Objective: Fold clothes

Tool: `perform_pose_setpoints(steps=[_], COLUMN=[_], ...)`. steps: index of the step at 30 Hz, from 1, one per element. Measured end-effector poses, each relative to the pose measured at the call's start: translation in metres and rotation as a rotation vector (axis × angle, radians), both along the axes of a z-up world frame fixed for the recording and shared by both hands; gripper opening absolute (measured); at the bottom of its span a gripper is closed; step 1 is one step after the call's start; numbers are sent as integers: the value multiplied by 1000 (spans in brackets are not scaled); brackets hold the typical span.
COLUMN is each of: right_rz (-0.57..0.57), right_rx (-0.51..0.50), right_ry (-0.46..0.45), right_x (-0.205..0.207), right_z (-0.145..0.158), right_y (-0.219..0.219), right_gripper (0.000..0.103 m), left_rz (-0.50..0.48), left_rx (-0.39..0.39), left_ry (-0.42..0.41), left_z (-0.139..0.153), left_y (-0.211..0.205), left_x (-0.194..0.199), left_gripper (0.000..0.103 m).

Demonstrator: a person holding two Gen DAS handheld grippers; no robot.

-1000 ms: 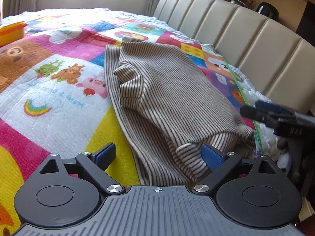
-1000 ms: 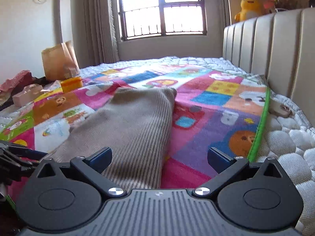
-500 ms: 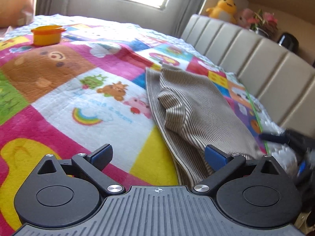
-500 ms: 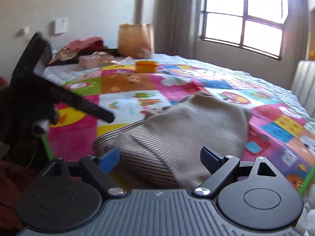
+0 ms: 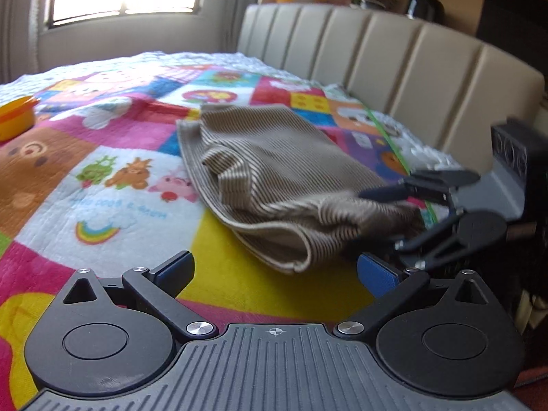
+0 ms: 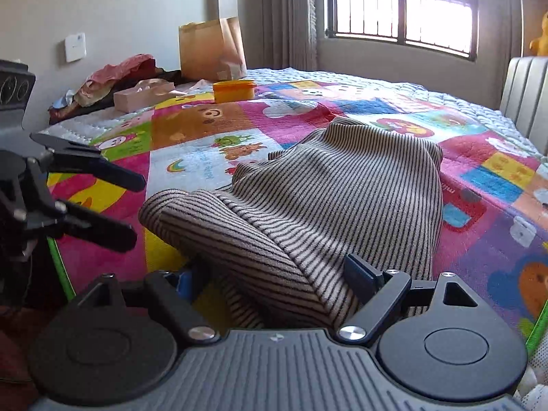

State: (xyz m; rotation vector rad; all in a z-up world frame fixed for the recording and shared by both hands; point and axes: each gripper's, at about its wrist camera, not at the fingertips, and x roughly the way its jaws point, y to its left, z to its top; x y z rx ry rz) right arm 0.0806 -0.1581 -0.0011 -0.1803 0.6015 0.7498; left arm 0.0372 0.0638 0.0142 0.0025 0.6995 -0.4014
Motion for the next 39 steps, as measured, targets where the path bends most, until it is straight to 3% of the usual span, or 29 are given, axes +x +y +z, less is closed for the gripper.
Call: perform_pose_setpoints(steps=[5,7,9,12,15,17,20,24,25,26,29,31,34,37,39], right_rz=[4,27,56,90,85,82,78,72,74,101,161,189,225,263,295], right_rx=[-14,-66,-128,-228,-328,-369,-430,-511,-528,-517,-561,-590,-603,-609,-639], right_ry=[-20,-83,-165,-301,-375,-416,-477,-559,-570,-515,-479,-450,-387,-322,-341], right_x=[0,-9,-21,-41,-47,-42,-36,-28,-26,-23,-29,-35,-43,-59,-53], right_z=[-2,-2,-2,-2,-14,-17,-21,-27,-27,-23,-22,-22,-15,-1,13], right_y=[2,9,15,17,17,22,28,37,39,38,38,35,31,28,31], right_gripper=[85,86,89,96,98,98,96,82,63,42,32,30,29,28,28], left_rz=[11,68,106,160,205,215,214,209,205,191,164,170,110,18,-38], left_rx=[142,189,134,-38,-193,-256,-275,-304,-302,-300,-325,-312,-206,-109,-10], left_ry=[11,4,16,51,107,134,142,155,154,140,61,17,-27,-2,21], left_z=[-15,-18,-14,-6,-2,-3,-6,-11,-10,-7,10,24,35,25,9], left_y=[-18,-21,-16,0,13,16,15,21,23,26,45,54,45,18,-2], left_x=[10,19,28,37,48,53,55,53,51,47,34,37,61,99,120], left_gripper=[103,103,103,103,103,103,103,103,103,103,103,103,103,103,103])
